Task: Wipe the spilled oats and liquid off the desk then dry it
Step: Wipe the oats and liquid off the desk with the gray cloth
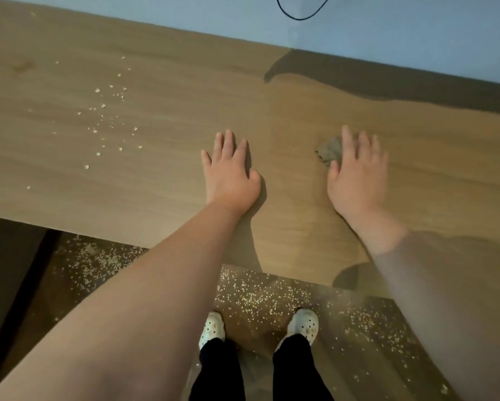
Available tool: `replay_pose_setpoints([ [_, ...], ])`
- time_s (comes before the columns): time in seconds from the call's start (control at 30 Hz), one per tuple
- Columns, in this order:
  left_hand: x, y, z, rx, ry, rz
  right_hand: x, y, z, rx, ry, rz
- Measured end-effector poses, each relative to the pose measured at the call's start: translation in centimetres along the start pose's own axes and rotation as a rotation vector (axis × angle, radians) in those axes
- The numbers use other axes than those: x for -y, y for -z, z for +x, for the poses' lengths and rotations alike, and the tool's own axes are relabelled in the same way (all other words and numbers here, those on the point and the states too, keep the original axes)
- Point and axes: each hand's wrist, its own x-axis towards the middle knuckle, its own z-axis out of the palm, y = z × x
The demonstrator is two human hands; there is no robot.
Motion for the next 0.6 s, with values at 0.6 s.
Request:
replay_pose_setpoints([
  [0.6, 14.2, 3.9, -5.1, 0.123, -0.433, 0.208, 13.6, -1.6, -12.1, -0.027, -0.012, 0.009],
])
